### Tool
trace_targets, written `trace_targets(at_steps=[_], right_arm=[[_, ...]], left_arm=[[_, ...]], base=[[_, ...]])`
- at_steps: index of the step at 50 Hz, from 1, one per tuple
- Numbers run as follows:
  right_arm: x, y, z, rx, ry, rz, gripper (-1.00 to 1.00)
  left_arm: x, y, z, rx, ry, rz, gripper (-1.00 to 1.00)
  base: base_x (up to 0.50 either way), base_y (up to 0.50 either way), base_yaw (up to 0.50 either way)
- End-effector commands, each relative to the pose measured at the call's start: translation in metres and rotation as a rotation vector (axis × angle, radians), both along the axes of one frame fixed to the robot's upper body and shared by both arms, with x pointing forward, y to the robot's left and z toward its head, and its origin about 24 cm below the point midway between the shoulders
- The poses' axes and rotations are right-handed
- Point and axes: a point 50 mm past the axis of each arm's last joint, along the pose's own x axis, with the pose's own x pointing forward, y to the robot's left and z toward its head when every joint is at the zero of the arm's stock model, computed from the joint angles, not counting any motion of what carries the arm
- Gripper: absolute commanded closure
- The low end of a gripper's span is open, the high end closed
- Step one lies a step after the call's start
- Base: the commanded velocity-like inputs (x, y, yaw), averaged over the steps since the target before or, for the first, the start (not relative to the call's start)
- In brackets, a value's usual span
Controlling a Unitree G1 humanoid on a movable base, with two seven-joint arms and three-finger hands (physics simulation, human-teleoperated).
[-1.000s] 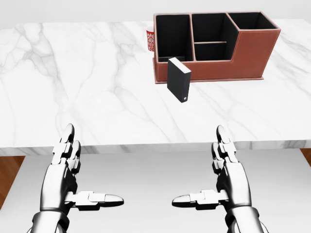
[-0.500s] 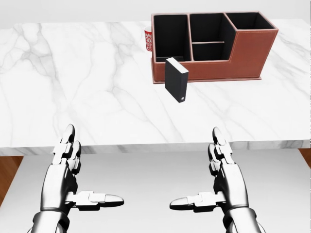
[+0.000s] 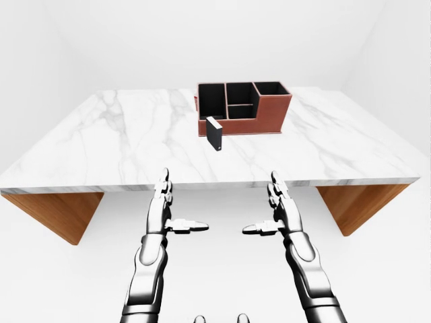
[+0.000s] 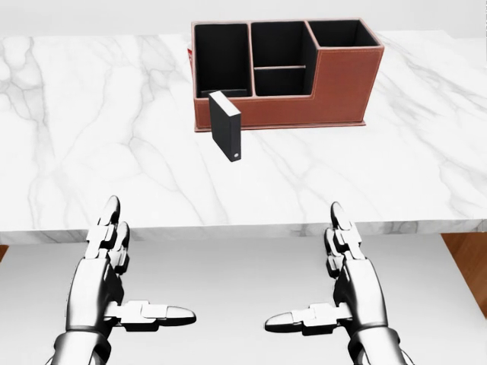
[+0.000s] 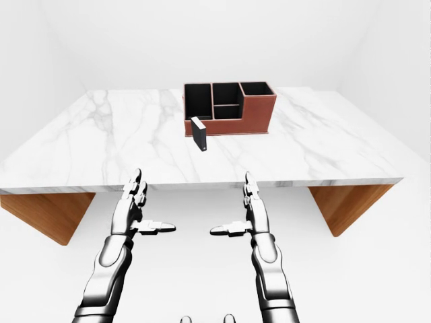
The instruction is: Pick up the book and place it in the right compartment of the caddy.
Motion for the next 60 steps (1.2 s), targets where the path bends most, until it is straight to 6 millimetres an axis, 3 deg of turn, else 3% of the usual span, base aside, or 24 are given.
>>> trace_targets(at_steps=[1, 14, 32, 60], right_arm=[[-0.0009, 0.0010, -0.0022, -0.005, 0.002, 0.005, -1.00], [-0.0012, 0.0022, -0.0005, -0.008, 0.003, 0.008, -1.00], [-0.0023, 0.0046, -0.0019, -0.030, -0.006, 0.018, -1.00], [-0.0026, 0.0048, -0.0030, -0.039, -0.008, 0.019, -1.00]], left_arm=[[-0.0001, -0.0009, 0.0001, 0.001, 0.001, -0.003, -1.00], [0.0011, -0.0013, -0.0017, 0.000, 0.003, -0.005, -1.00], [0.0004, -0.0017, -0.0030, -0.001, 0.005, -0.005, -1.00], [0.0007, -0.0027, -0.0044, 0.009, 0.009, -0.010, -1.00]], base=[[0.00, -0.39, 0.00], [0.00, -0.30, 0.00], [0.00, -0.02, 0.00], [0.32, 0.00, 0.00]])
